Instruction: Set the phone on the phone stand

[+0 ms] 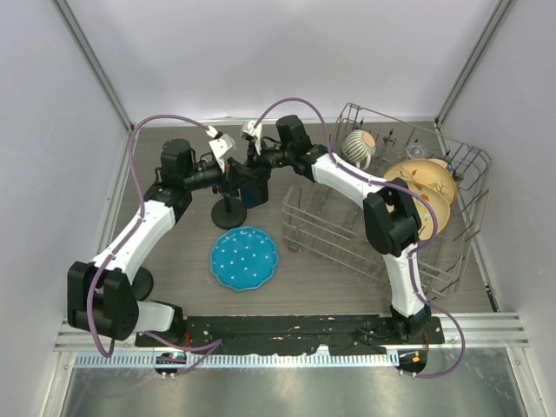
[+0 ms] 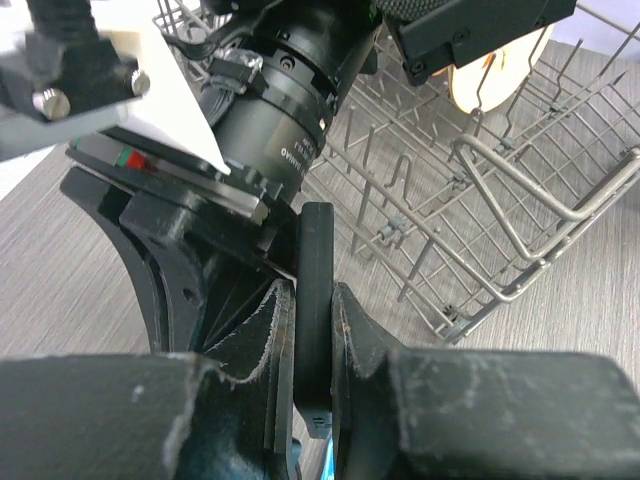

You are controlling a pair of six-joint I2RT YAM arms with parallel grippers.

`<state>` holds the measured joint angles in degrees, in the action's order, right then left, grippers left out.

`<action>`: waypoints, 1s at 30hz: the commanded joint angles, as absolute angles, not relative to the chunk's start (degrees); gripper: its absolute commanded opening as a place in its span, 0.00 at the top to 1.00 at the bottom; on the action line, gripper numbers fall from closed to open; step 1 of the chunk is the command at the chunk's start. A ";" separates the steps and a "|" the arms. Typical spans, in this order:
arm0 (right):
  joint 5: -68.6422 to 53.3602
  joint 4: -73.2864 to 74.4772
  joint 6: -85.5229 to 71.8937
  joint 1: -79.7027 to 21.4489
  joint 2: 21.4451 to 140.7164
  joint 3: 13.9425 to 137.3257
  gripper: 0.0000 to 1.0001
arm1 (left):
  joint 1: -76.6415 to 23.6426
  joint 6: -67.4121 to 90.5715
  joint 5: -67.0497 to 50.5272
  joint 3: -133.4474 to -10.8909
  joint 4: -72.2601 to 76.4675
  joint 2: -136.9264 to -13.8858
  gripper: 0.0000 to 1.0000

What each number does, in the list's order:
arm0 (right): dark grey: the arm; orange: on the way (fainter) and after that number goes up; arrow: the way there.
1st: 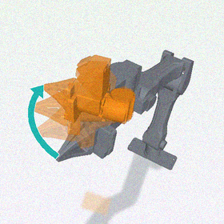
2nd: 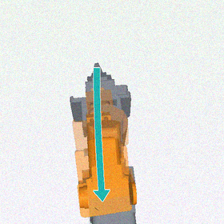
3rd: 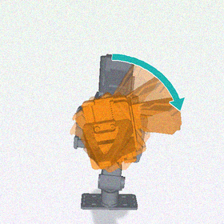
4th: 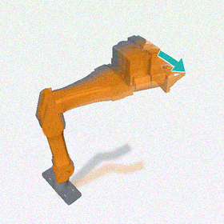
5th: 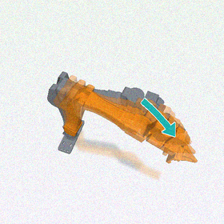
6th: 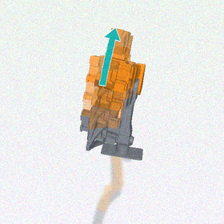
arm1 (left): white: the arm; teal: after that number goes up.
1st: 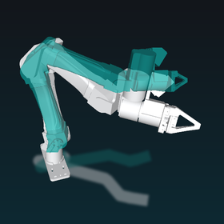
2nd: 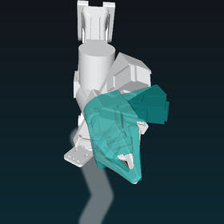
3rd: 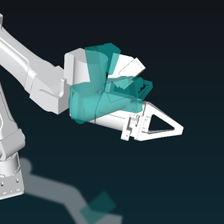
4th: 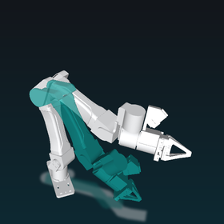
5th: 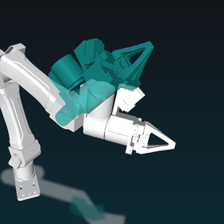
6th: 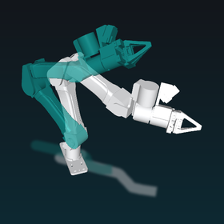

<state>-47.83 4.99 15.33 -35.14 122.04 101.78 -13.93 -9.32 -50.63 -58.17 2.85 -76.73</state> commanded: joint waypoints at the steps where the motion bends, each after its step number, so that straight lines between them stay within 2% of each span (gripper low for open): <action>1: -50.62 3.60 14.85 -34.01 122.43 103.10 0.99 | -12.75 -10.90 -46.32 -57.74 11.78 -73.83 1.00; 8: -51.42 3.52 14.85 -34.01 122.52 103.18 0.99 | -12.39 -8.53 -45.88 -57.04 16.60 -74.88 1.00; 13: -52.47 3.60 14.33 -34.01 122.87 103.80 0.99 | -11.25 -0.46 -49.30 -57.21 26.52 -78.22 1.00; 24: -54.32 3.78 13.45 -34.10 123.57 104.85 0.99 | -10.11 7.99 -53.35 -59.06 34.97 -82.09 1.00; 30: -55.28 3.87 13.01 -34.19 123.66 105.38 0.99 | -10.02 1.23 -51.32 -59.77 27.59 -82.61 1.00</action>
